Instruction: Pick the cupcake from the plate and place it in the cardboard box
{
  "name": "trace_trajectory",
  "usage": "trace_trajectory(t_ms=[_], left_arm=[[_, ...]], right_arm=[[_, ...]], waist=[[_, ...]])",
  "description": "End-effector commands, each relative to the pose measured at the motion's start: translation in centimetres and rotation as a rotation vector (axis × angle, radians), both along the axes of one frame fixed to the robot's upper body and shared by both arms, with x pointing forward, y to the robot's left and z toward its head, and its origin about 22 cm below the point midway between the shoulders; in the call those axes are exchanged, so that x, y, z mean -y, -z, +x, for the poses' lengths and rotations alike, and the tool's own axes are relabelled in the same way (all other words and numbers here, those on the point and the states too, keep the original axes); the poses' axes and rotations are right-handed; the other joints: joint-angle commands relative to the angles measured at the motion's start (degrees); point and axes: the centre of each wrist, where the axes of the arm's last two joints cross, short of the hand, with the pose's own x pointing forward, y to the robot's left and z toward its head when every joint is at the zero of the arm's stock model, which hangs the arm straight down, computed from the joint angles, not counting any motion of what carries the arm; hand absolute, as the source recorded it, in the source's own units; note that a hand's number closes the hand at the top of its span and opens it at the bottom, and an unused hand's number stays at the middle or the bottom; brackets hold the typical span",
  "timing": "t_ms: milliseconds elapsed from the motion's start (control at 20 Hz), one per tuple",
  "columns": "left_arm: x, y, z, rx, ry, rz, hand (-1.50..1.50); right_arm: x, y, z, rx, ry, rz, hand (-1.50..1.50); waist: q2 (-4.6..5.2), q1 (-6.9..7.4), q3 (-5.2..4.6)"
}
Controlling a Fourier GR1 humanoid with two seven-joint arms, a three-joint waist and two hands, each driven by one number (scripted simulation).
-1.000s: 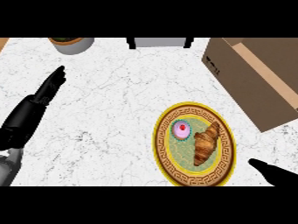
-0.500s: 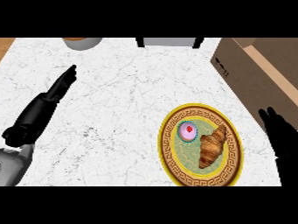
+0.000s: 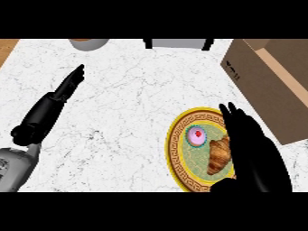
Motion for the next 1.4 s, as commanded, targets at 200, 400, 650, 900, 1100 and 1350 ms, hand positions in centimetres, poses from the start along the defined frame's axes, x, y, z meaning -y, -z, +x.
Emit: trace_trajectory(t_ms=[200, 400, 650, 900, 1100, 1350], left_arm=[[-0.2, 0.2, -0.5, 0.0, -0.003, 0.003, 0.0], [-0.7, -0.2, 0.3, -0.002, -0.025, -0.01, 0.0], [-1.7, 0.8, -0.5, -0.003, -0.038, -0.006, 0.0], [-0.3, -0.3, -0.9, 0.015, -0.03, -0.017, 0.0], [-0.9, 1.4, -1.2, 0.009, -0.039, -0.006, 0.0], [-1.3, 0.8, -0.9, -0.007, -0.041, 0.007, 0.0]], right_arm=[[-6.5, 0.1, 3.3, -0.198, 0.146, -0.101, -1.5], [-8.8, 0.2, 4.5, -0.21, 0.161, -0.111, -1.5], [-8.9, 0.7, 5.1, -0.198, 0.2, -0.167, -1.5], [-9.0, 2.7, 7.2, -0.22, 0.208, -0.191, -1.5], [-9.4, 4.4, 5.9, -0.244, 0.208, -0.226, -1.5], [-8.4, 5.0, 7.1, -0.281, 0.238, -0.251, -1.5]], waist=[[-0.41, -0.44, 0.18], [-0.41, -1.37, 0.22], [-0.62, -2.03, 0.28], [-0.51, -1.39, 0.37], [-0.5, -1.93, 0.34], [-0.44, -2.05, 0.35]])
